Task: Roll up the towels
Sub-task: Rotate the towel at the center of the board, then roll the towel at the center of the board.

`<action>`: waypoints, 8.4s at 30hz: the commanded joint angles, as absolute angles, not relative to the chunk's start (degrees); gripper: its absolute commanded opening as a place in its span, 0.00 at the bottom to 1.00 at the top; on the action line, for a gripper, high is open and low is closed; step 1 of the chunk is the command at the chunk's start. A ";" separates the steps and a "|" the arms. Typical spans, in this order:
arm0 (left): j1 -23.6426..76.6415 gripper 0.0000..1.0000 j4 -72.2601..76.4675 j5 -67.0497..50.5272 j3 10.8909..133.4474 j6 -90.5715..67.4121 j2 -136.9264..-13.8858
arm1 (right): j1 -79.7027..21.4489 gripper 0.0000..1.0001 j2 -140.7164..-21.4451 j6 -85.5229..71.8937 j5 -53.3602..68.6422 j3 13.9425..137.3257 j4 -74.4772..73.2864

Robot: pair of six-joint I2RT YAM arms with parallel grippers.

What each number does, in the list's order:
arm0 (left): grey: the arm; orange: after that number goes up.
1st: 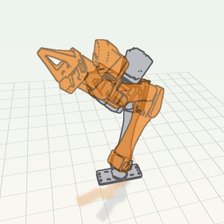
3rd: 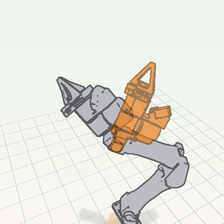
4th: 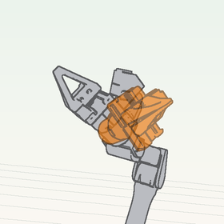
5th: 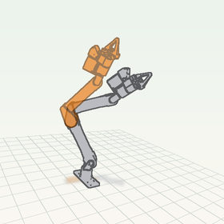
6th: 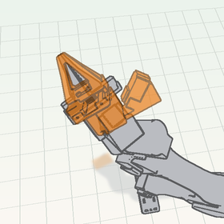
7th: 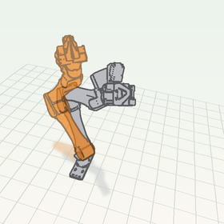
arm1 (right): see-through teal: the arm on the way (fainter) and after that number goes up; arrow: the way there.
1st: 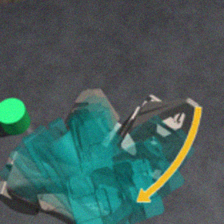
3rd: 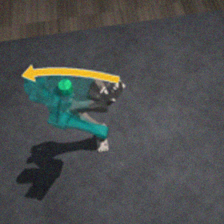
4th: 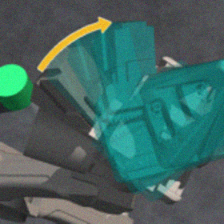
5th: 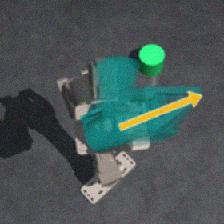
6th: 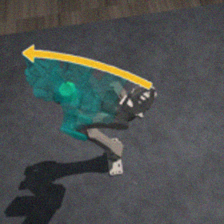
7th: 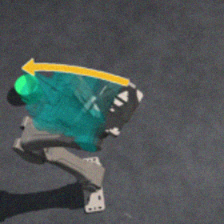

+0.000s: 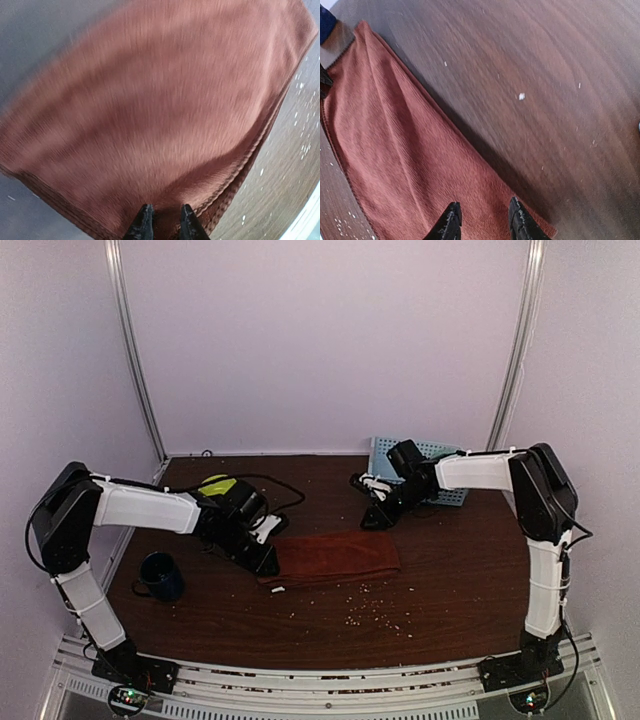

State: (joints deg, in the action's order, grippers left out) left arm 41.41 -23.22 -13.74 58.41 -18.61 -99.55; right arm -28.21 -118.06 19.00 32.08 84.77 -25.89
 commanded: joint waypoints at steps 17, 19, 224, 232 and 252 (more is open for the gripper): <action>35.61 0.23 -32.55 -6.52 80.43 -9.33 -115.06 | -27.39 0.34 -107.34 20.69 32.21 66.12 -35.49; 35.26 0.27 -35.18 -3.95 84.60 -7.67 -116.10 | -27.53 0.35 -105.87 23.49 36.72 67.95 -40.88; 71.72 0.50 -4.29 8.51 63.25 23.28 -110.56 | -36.87 0.00 -126.53 25.02 60.57 75.10 -47.51; 71.81 0.34 -10.54 15.12 66.50 24.57 -116.48 | -36.52 0.00 -124.81 28.67 63.20 76.13 -52.03; 68.76 0.03 -28.99 -17.62 79.77 13.36 -119.67 | -19.75 0.36 -90.00 25.38 54.21 81.90 -52.07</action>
